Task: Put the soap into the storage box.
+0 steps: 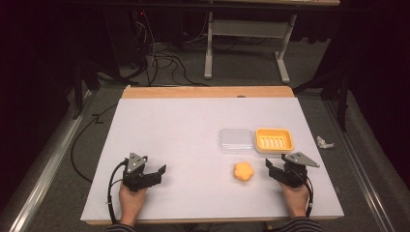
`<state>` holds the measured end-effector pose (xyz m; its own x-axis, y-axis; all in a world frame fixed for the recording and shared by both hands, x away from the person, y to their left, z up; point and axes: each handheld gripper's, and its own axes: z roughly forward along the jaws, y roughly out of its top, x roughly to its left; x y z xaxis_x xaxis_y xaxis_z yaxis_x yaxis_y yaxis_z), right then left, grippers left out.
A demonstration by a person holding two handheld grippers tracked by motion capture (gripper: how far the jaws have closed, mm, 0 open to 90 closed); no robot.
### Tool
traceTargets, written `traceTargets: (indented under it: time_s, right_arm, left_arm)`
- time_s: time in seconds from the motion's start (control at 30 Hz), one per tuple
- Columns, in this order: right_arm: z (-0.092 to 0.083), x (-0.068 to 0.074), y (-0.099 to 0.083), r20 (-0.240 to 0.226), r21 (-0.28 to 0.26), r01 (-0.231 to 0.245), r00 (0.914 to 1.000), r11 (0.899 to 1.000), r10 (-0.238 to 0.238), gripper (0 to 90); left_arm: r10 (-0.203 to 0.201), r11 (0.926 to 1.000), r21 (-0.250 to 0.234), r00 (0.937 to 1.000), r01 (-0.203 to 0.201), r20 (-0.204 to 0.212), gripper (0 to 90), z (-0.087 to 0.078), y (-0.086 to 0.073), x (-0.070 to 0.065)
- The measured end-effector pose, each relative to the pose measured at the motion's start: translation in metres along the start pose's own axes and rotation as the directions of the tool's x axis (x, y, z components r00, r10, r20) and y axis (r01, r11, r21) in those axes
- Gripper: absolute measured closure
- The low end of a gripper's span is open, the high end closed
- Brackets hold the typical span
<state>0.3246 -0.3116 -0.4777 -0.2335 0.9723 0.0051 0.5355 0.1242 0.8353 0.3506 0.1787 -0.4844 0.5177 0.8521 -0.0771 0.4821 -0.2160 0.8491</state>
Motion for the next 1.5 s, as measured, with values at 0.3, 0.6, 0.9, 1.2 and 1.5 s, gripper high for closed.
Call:
traceTargets:
  time_s: [0.3, 0.6, 0.9, 1.2, 1.5]
  right_arm:
    - [0.0014, -0.0009, 0.0004, -0.001, 0.016, -0.005, 1.0, 1.0, 0.005, 31.7]
    - [0.0015, -0.0016, 0.0005, 0.002, 0.017, -0.013, 0.9999, 1.0, 0.013, 29.3]
    - [0.0018, -0.0017, 0.0005, 0.005, 0.016, -0.018, 0.9998, 1.0, 0.018, 27.7]
    - [0.0028, 0.005, 0.0011, 0.018, 0.025, 0.042, 0.9989, 0.999, -0.042, 24.5]
    - [-0.0002, 0.0054, 0.0017, -0.015, 0.03, 0.054, 0.9984, 0.998, -0.054, 24.9]
  left_arm:
    - [-0.004, 1.0, -0.006, 1.0, 0.004, 0.0, 18.3, -0.0002, -0.0002, -0.0001]
    - [-0.003, 1.0, -0.006, 1.0, 0.003, 0.002, 18.3, -0.0004, -0.0003, 0.0]
    - [0.0, 1.0, -0.006, 0.9999, 0.0, 0.012, 18.5, -0.0004, -0.0003, 0.0001]
    - [0.001, 1.0, 0.003, 0.9999, -0.001, 0.015, 19.0, 0.0003, 0.0001, 0.0002]
    - [0.002, 1.0, 0.004, 0.9999, -0.002, 0.016, 19.1, 0.0004, 0.0001, 0.0002]
